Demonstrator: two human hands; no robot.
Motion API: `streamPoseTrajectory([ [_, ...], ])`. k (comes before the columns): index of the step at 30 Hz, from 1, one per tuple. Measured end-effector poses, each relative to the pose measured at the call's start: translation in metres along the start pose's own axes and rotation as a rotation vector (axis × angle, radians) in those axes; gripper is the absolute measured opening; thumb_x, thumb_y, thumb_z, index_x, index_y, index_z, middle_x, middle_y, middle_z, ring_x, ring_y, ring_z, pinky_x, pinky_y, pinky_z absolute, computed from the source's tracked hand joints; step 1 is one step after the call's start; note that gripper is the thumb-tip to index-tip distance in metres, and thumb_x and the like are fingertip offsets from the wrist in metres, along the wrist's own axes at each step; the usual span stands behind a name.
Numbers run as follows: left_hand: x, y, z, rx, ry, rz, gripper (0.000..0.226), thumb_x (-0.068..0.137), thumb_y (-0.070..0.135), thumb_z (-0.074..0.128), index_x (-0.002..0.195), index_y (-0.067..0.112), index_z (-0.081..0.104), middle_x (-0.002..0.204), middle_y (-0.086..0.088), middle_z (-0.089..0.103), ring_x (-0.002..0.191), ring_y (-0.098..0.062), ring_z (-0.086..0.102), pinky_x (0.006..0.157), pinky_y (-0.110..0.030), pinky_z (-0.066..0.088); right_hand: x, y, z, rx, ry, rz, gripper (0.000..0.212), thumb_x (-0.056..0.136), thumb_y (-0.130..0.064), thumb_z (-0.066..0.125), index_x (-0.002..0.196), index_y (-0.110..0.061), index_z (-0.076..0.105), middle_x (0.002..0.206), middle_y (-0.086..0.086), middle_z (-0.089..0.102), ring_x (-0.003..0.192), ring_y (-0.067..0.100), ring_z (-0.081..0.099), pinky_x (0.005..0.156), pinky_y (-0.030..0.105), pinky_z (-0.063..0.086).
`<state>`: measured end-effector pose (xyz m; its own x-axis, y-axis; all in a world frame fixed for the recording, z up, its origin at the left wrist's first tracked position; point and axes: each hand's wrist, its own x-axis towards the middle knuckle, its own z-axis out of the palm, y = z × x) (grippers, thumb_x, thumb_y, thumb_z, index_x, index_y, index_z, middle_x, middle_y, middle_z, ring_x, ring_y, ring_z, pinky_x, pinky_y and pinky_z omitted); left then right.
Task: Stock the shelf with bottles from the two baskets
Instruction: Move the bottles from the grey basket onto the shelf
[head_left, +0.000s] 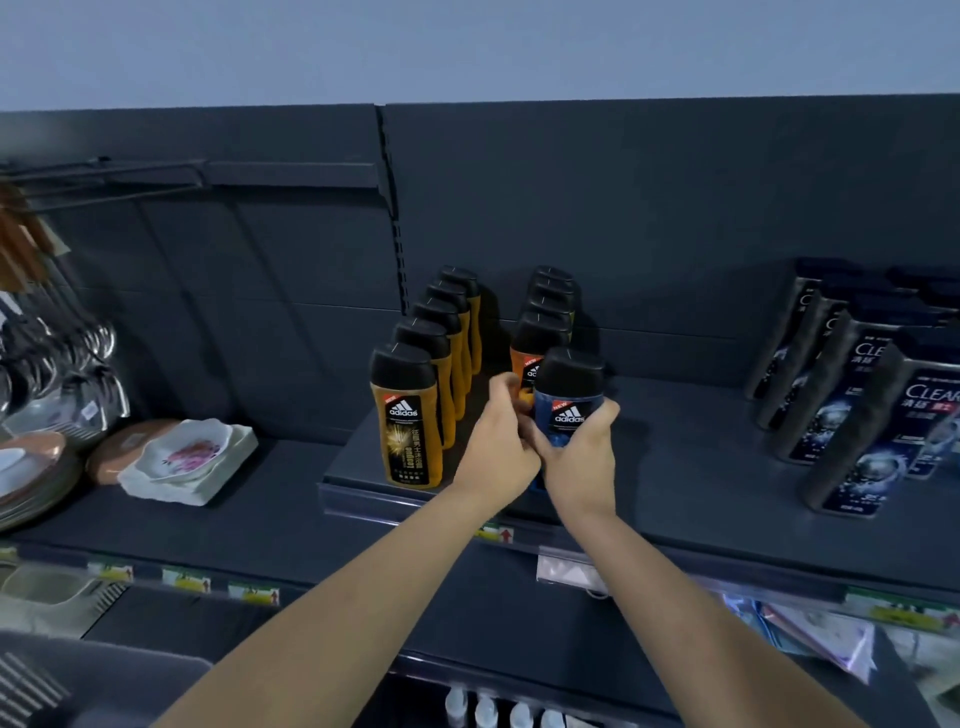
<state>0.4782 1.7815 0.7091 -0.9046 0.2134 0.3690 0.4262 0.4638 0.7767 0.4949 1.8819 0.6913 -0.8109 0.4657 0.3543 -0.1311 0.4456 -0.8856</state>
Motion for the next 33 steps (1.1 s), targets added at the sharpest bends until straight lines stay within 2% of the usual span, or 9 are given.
streamPoseTrajectory([
  [2,-0.006,-0.003,-0.004,0.001,-0.084,0.033,0.070,0.078,-0.006,0.066,0.136,0.019,0.036,0.117,0.005,0.058,0.111,-0.008,0.058,0.096,-0.030,0.051,-0.006,-0.004,0.007,0.018,-0.037,0.015,0.057,0.079,-0.025,0.077,0.116,-0.020,0.033,0.113,0.003,0.056,0.100,0.019,0.060,0.075,0.031,0.051],
  [8,-0.008,-0.018,-0.012,0.044,-0.104,0.051,0.078,0.078,0.000,0.069,0.141,0.025,0.030,0.128,0.006,0.054,0.121,-0.006,0.053,0.102,-0.032,0.048,-0.008,-0.015,0.014,0.052,-0.174,0.054,0.064,0.081,-0.017,0.075,0.127,-0.017,0.031,0.123,0.010,0.052,0.111,0.025,0.057,0.088,0.041,0.053],
  [12,-0.006,-0.013,-0.012,0.070,-0.072,-0.005,0.075,0.083,-0.001,0.063,0.145,0.016,0.025,0.135,-0.007,0.051,0.122,-0.020,0.053,0.104,-0.037,0.045,-0.006,-0.018,0.012,-0.001,-0.221,0.084,0.068,0.083,-0.018,0.072,0.133,-0.017,0.027,0.128,0.013,0.048,0.115,0.029,0.056,0.092,0.047,0.051],
  [16,-0.006,-0.013,-0.012,0.110,-0.106,-0.001,0.085,0.078,0.001,0.067,0.145,0.027,0.020,0.134,0.001,0.049,0.121,-0.008,0.051,0.105,-0.031,0.045,-0.006,-0.019,0.006,-0.138,-0.283,0.132,0.068,0.086,-0.025,0.069,0.135,-0.012,0.024,0.132,0.017,0.044,0.112,0.034,0.056,0.090,0.046,0.052],
  [21,-0.019,-0.009,-0.019,0.108,-0.121,-0.059,0.093,0.077,-0.006,0.063,0.150,0.026,0.014,0.139,-0.004,0.045,0.120,-0.015,0.054,0.098,-0.030,0.049,-0.016,-0.016,-0.007,-0.150,-0.292,0.143,0.081,0.077,-0.031,0.079,0.134,-0.018,0.024,0.133,0.012,0.040,0.112,0.032,0.055,0.090,0.046,0.051],
  [24,-0.042,-0.004,-0.028,0.163,-0.112,-0.125,0.088,0.085,0.000,0.062,0.152,0.017,0.009,0.135,-0.007,0.046,0.107,-0.019,0.058,0.083,-0.026,0.050,-0.034,-0.016,-0.013,-0.181,-0.248,0.138,0.085,0.077,-0.035,0.079,0.137,-0.019,0.021,0.138,0.013,0.035,0.115,0.034,0.051,0.091,0.046,0.049],
  [28,-0.085,-0.009,-0.054,0.350,-0.128,-0.124,0.071,0.084,0.014,0.064,0.144,0.015,0.026,0.128,-0.003,0.052,0.107,-0.022,0.058,0.079,-0.037,0.052,-0.070,-0.019,-0.014,-0.261,-0.208,0.036,0.077,0.083,-0.035,0.073,0.139,-0.014,0.024,0.140,0.017,0.032,0.123,0.034,0.043,0.097,0.043,0.043],
  [31,-0.120,-0.020,-0.088,0.562,-0.103,-0.124,0.046,0.085,0.025,0.060,0.126,0.016,0.041,0.116,-0.001,0.055,0.104,-0.024,0.057,0.069,-0.034,0.045,-0.099,-0.029,-0.010,-0.315,-0.222,-0.053,0.071,0.086,-0.035,0.069,0.139,-0.010,0.028,0.141,0.016,0.031,0.127,0.034,0.039,0.099,0.043,0.040],
  [33,-0.142,-0.032,-0.117,0.715,-0.063,-0.168,0.041,0.087,0.031,0.057,0.122,0.015,0.041,0.115,-0.003,0.054,0.104,-0.025,0.055,0.066,-0.033,0.040,-0.118,-0.038,-0.003,-0.348,-0.256,-0.133,0.068,0.088,-0.034,0.067,0.139,-0.008,0.030,0.141,0.014,0.032,0.129,0.033,0.037,0.101,0.041,0.039],
])
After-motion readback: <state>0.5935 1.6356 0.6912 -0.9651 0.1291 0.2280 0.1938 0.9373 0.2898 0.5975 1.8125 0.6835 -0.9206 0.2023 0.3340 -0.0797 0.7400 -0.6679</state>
